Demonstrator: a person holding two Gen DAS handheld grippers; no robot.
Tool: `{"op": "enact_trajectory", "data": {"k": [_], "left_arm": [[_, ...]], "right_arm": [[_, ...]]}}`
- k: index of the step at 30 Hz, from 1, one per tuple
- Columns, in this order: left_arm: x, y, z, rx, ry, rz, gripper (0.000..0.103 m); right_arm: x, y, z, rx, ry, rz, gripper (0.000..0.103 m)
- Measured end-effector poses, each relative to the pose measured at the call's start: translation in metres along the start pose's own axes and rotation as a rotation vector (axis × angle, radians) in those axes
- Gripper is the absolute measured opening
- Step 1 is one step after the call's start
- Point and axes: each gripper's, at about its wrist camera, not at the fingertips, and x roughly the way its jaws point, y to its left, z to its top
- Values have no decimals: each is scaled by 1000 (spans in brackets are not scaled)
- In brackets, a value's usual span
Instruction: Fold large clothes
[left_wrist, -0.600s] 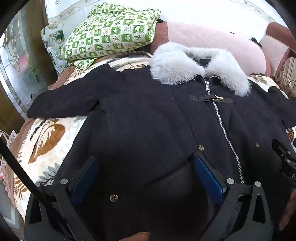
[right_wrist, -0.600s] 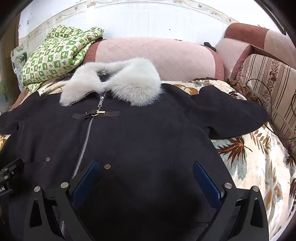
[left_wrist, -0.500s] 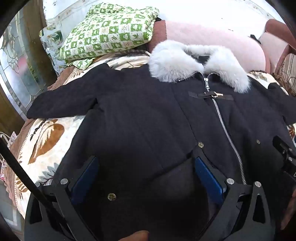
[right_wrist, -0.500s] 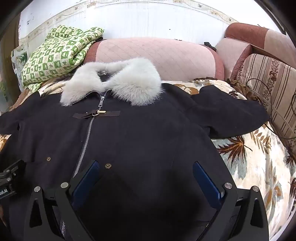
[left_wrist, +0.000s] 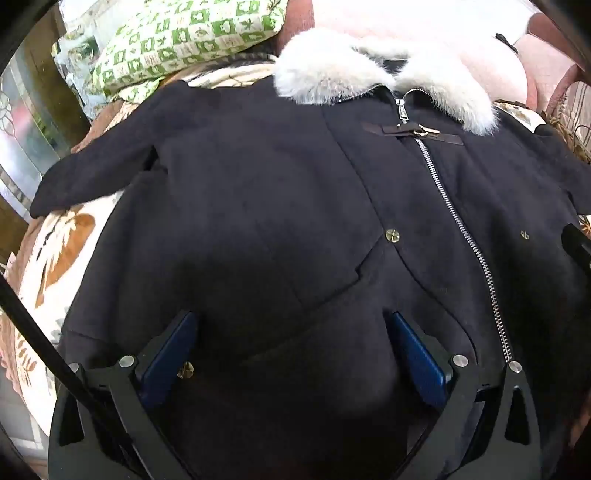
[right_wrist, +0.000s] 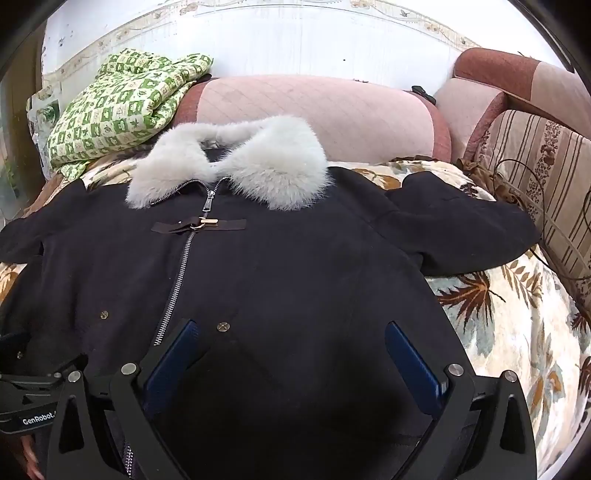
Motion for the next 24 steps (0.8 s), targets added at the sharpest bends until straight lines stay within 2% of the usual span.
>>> {"op": "enact_trajectory", "data": {"k": [10, 13, 19, 24], "left_arm": [[-10, -2, -2, 15, -24, -12, 103], [-24, -4, -1, 0, -73, -53, 103], [-57, -8, 3, -8, -224, -50, 103], [-72, -9, 3, -4, -285, -77, 103]], "right_arm": [[-6, 2, -1, -4, -12, 6, 102], [-10, 3, 0, -7, -25, 5, 102], [-13, 1, 0, 1, -31, 0, 102], [-12, 1, 0, 3, -28, -4, 102]]}}
